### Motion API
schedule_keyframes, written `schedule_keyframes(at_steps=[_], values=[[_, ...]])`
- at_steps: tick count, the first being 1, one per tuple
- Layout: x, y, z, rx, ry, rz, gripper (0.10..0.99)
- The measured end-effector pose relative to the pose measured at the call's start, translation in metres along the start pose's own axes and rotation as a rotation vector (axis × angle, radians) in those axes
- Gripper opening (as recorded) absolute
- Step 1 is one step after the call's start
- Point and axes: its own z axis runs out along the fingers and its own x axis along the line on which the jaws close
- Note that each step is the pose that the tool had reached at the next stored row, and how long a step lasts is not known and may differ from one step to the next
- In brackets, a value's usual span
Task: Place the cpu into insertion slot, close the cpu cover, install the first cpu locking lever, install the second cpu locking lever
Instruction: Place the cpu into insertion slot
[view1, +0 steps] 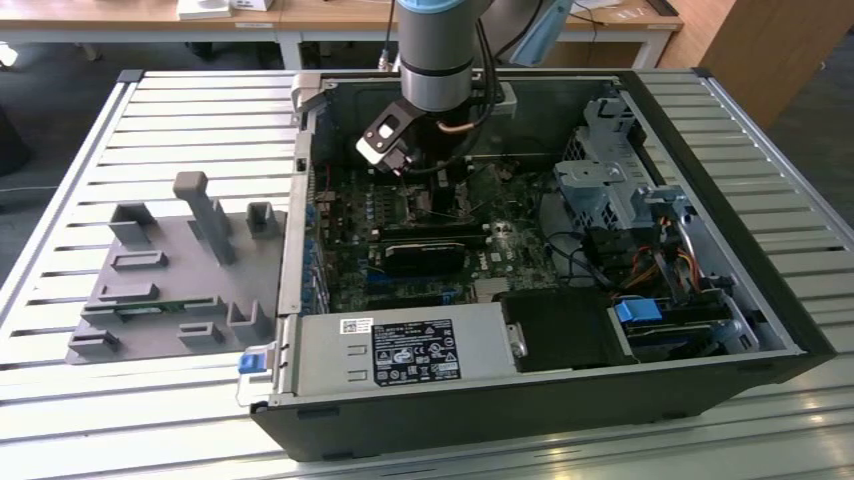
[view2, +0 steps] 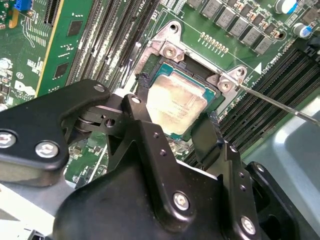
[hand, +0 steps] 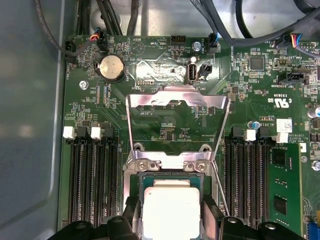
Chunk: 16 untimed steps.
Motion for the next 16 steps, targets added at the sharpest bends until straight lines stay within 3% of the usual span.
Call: schedule_keyframes(at_steps=[7,9,10,12,13,16], values=[[0.0000,0.0007,-0.0107,0.000,0.0001,0.000,0.600],[-0.0001,0.0009,-0.0132,0.000,0.0001,0.000,0.475],[-0.0002,0.0010,-0.0140,0.000,0.0001,0.000,0.475],[-0.0005,0.0010,-0.0150,0.001,0.0001,0.000,0.357],[-0.0005,0.0011,-0.0155,0.001,0.0001,0.000,0.357],[-0.0005,0.0012,-0.0164,0.002,0.0003,0.000,0.180]])
